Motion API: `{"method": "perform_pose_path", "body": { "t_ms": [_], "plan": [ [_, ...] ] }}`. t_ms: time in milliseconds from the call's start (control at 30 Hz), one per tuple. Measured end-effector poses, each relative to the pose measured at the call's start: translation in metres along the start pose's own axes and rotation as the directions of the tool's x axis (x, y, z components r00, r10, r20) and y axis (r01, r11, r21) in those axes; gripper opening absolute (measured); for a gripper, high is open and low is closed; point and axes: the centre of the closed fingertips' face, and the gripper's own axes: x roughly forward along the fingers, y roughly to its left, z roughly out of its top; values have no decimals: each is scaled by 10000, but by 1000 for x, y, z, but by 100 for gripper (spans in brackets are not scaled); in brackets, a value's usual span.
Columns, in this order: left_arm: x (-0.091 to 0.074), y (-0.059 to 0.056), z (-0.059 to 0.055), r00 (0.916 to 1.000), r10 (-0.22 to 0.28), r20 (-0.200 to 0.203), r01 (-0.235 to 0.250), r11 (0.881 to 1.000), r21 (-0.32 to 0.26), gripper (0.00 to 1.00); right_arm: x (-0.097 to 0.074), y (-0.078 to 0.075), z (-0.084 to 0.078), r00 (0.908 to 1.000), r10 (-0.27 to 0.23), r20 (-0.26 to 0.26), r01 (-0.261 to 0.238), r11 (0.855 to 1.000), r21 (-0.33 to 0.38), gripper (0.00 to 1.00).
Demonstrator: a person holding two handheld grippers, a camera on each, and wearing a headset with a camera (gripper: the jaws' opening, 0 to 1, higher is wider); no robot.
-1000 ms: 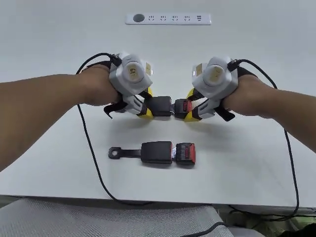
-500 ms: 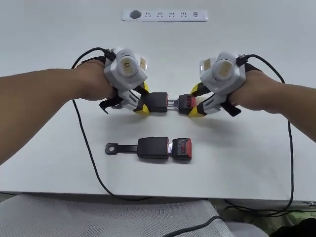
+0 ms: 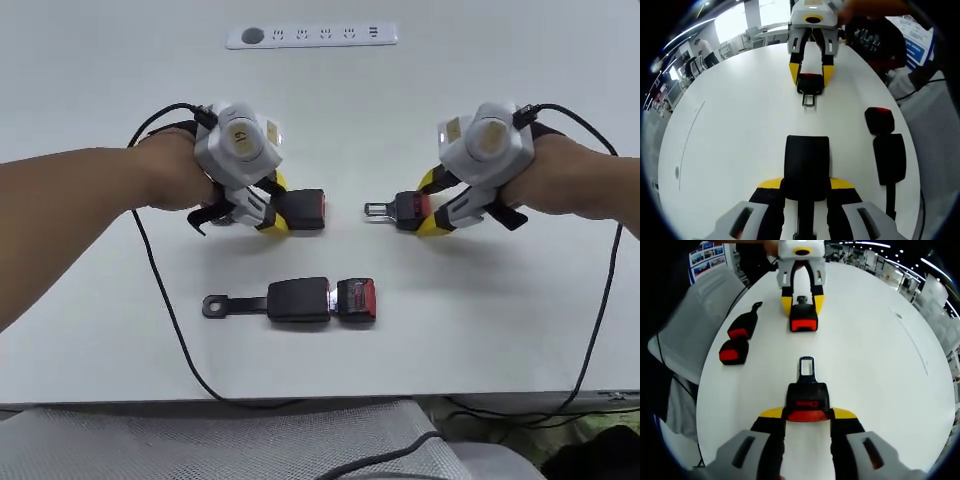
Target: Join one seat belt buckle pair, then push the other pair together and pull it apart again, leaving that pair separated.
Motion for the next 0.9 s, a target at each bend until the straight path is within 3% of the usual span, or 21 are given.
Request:
{"method": "perform_pose_path", "body": {
  "t_ms": [533, 900],
  "plan": [
    [-1, 0, 0, 10000, 89, -20, -89, 9999, -66, 32, -30, 2, -56, 9963, -115, -849, 153, 9989, 440, 35],
    [-1, 1, 0, 9994, 245, -248, -252, 9993, -260, 33, -34, -4, -63, 9897, -491, -1347, 588, 9959, 688, 42]
  ]
}}
